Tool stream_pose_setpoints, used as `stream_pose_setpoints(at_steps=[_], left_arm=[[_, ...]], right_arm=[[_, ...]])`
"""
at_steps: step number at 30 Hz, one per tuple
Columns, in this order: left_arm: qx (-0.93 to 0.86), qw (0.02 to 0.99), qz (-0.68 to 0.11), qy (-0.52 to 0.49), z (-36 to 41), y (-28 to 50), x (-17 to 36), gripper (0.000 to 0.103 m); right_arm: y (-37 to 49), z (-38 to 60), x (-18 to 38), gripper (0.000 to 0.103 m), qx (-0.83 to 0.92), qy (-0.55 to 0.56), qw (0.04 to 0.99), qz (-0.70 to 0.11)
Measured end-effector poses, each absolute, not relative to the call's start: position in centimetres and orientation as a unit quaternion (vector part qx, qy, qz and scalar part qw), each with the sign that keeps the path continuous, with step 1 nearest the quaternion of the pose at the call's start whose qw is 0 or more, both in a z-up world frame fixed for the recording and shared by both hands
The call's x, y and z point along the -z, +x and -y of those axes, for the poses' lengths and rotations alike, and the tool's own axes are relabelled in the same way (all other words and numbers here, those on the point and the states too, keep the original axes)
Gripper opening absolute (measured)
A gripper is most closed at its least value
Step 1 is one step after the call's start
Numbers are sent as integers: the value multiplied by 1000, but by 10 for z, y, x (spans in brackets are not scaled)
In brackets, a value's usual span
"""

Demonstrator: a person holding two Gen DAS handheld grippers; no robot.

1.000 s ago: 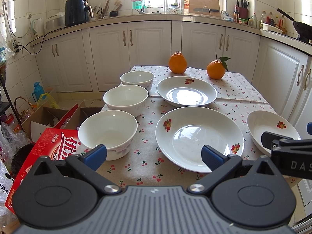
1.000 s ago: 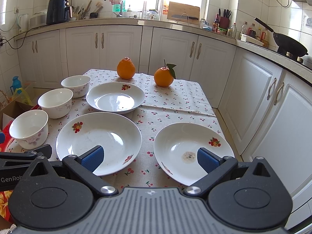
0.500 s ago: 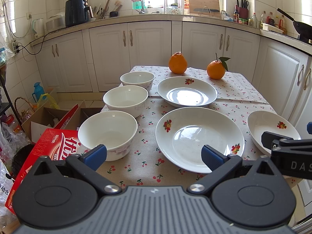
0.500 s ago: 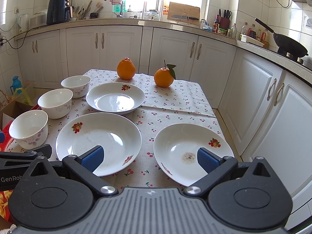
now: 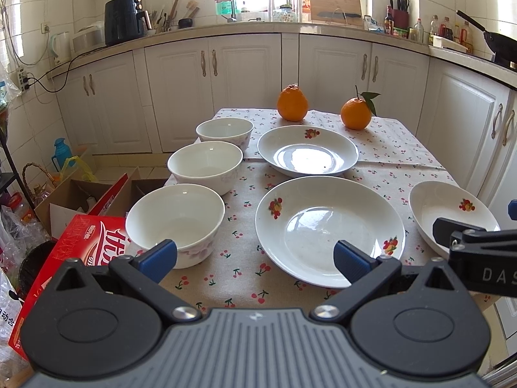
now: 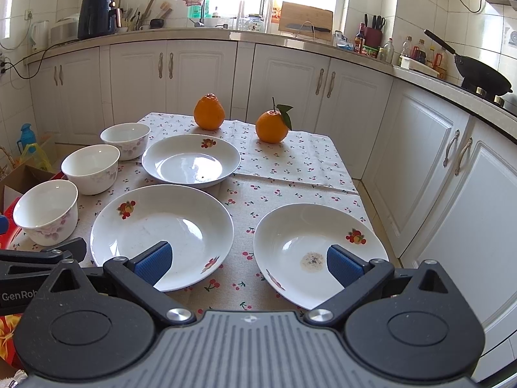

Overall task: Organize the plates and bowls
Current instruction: 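Move the left gripper to the rim of the stained white plate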

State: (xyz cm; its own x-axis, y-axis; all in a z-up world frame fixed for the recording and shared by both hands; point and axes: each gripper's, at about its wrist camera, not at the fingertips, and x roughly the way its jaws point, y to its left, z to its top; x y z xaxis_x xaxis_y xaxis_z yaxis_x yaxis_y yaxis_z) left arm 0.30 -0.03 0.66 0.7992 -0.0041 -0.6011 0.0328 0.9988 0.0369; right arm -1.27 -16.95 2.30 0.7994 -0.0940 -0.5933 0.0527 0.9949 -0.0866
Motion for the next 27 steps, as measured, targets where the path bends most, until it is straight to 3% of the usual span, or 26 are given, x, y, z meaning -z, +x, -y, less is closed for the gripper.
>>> stream_pose_setpoints(at_steps=[27], left_arm=[[147, 925, -333, 106, 60, 55, 0, 102]], right_arm=[[16, 247, -3, 103, 29, -30, 947, -319]])
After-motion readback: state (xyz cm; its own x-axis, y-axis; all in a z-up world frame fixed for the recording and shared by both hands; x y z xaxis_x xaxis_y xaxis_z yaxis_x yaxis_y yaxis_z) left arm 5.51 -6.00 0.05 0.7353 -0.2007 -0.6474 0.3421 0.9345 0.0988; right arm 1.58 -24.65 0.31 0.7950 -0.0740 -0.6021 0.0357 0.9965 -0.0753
